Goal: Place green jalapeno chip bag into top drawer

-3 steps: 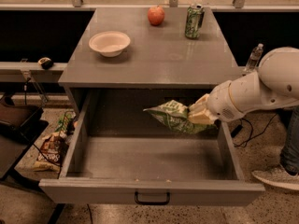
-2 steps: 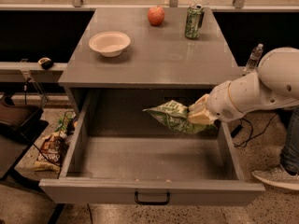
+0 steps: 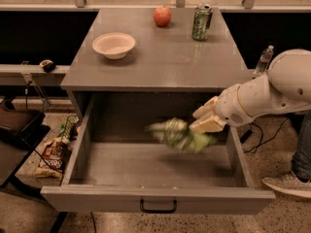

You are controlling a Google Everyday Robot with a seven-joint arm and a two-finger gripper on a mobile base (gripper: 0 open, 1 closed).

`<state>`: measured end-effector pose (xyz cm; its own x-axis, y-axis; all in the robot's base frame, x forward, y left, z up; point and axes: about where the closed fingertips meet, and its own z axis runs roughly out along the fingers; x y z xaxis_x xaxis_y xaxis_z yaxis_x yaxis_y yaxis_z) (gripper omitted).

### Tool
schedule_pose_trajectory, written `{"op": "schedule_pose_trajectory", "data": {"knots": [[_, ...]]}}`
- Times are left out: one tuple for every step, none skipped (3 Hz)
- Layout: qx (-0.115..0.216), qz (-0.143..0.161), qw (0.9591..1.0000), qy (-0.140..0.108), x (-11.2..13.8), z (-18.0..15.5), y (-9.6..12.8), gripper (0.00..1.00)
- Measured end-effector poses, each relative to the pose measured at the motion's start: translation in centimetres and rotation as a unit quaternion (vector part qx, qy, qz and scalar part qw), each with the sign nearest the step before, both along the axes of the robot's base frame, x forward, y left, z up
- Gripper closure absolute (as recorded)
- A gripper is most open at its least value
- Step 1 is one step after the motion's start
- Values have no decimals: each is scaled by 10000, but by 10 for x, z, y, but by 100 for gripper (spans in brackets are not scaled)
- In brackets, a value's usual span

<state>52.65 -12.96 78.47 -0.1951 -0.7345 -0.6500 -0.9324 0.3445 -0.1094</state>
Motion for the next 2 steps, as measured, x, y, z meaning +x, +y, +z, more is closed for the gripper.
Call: {"op": "schedule_pose_trajectory", "data": {"knots": [[0,1,10000,0,0,0,0,0],[0,1,10000,0,0,0,0,0]]}}
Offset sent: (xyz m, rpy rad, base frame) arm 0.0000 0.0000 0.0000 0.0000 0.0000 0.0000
